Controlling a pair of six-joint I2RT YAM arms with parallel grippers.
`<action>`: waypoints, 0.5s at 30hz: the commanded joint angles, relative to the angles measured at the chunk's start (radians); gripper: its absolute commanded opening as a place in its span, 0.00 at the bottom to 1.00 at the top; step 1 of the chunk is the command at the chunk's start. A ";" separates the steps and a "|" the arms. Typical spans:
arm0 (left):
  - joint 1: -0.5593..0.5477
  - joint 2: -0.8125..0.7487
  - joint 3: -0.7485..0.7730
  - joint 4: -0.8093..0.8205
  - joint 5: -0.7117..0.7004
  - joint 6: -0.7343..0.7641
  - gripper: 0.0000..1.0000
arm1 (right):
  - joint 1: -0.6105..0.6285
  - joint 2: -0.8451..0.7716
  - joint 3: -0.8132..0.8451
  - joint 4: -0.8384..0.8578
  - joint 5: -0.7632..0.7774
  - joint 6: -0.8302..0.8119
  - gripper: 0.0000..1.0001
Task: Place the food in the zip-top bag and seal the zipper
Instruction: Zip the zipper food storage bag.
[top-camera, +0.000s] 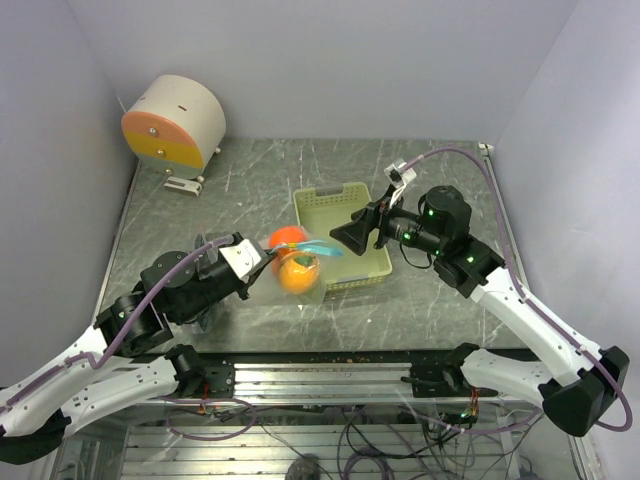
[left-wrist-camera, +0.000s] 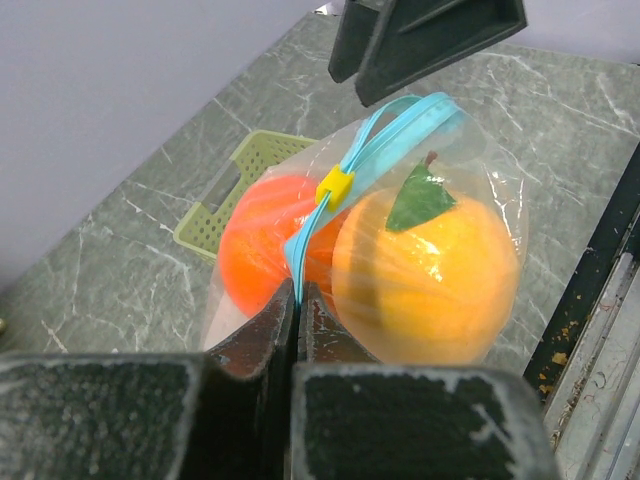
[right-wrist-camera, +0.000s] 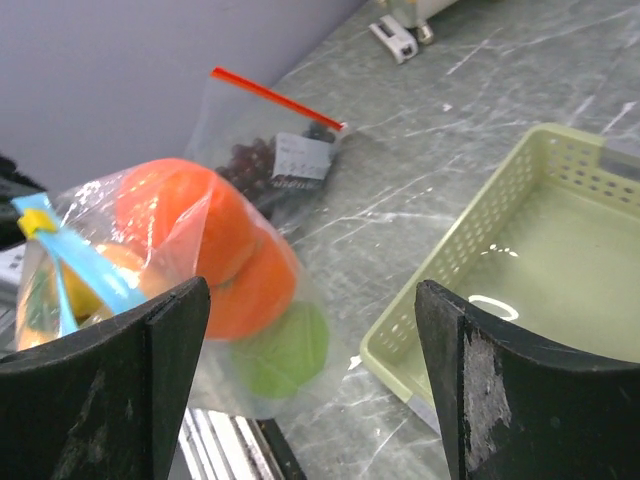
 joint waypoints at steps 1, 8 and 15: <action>0.004 -0.009 0.002 0.062 -0.015 -0.005 0.07 | -0.036 -0.032 -0.043 0.076 -0.178 0.038 0.82; 0.003 -0.010 0.002 0.058 -0.019 -0.001 0.07 | -0.044 0.021 -0.090 0.170 -0.422 0.089 0.72; 0.003 -0.007 -0.003 0.064 -0.026 0.000 0.07 | -0.044 0.050 -0.153 0.354 -0.638 0.199 0.68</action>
